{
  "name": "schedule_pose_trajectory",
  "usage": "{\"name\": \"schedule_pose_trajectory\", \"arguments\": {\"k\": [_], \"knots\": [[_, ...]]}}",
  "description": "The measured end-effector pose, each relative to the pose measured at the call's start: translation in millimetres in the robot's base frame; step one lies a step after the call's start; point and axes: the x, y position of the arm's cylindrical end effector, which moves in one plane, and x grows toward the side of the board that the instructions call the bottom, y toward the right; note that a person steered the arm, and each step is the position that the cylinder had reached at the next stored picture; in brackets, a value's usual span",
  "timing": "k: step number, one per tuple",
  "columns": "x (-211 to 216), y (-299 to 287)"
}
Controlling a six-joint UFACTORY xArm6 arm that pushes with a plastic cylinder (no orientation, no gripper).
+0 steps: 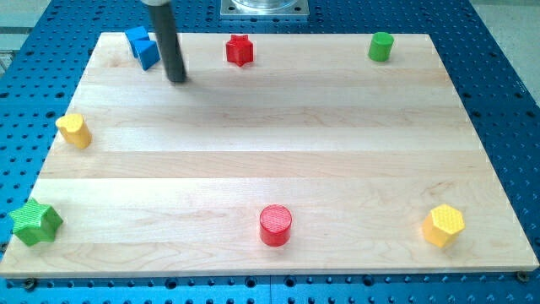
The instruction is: Move the red star horizontally to the heart
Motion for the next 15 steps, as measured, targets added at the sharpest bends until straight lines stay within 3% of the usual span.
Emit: {"name": "schedule_pose_trajectory", "arguments": {"k": [1,2,3,5,7,8,9,10,15], "knots": [[-4,87],[-48,149],[-86,139],[-93,77],[-63,48],[-104,50],[-67,-9],[2,39],[2,64]]}}
